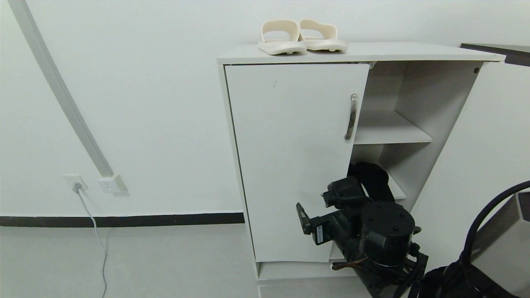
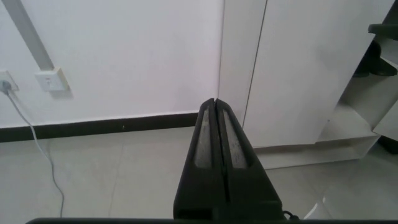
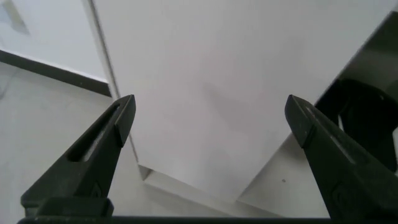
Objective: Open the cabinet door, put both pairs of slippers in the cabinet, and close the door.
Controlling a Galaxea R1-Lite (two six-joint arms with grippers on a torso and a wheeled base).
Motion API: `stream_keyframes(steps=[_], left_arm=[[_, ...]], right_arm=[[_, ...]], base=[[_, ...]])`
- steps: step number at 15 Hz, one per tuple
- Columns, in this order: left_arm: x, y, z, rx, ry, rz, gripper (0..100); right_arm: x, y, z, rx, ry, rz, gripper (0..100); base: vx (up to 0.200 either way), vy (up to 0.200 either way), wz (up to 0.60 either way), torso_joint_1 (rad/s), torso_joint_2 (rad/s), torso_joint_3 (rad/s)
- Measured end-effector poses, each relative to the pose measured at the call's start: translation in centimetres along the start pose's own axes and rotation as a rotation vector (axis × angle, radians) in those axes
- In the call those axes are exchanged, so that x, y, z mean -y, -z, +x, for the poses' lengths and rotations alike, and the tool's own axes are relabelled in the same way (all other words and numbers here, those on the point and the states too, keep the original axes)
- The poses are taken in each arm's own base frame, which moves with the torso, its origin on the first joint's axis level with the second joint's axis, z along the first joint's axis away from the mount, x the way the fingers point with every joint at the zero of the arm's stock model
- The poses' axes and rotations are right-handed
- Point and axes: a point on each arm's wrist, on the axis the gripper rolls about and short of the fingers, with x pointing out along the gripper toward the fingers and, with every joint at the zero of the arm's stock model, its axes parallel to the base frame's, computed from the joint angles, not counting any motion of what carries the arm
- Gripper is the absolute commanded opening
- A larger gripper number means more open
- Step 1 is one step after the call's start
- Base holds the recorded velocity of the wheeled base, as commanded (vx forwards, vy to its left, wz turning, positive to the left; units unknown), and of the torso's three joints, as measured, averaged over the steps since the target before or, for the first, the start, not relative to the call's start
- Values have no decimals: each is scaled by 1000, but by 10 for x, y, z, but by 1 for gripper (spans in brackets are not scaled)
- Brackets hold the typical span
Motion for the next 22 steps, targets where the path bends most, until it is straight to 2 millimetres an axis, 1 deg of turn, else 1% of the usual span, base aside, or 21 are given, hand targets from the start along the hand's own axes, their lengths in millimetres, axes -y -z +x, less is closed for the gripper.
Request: stream_keyframes(steps=[10, 14, 17, 22], left_arm=[[0, 0, 0, 0, -4, -6, 0], [0, 0, 0, -1, -4, -6, 0], [0, 0, 0, 2, -5, -6, 0], [0, 0, 0, 0, -4, -6, 0]], right_arm=[[0, 5, -1, -13, -12, -20, 100], [0, 7, -1, -18, -14, -24, 100], [-1, 5, -1, -7, -17, -17, 100], [1, 6, -1, -6, -15, -16, 100]], base=[[0, 0, 0, 1, -7, -6], [0, 0, 0, 17, -233, -326], [0, 0, 0, 38, -540, -369], [0, 0, 0, 122, -469, -350]])
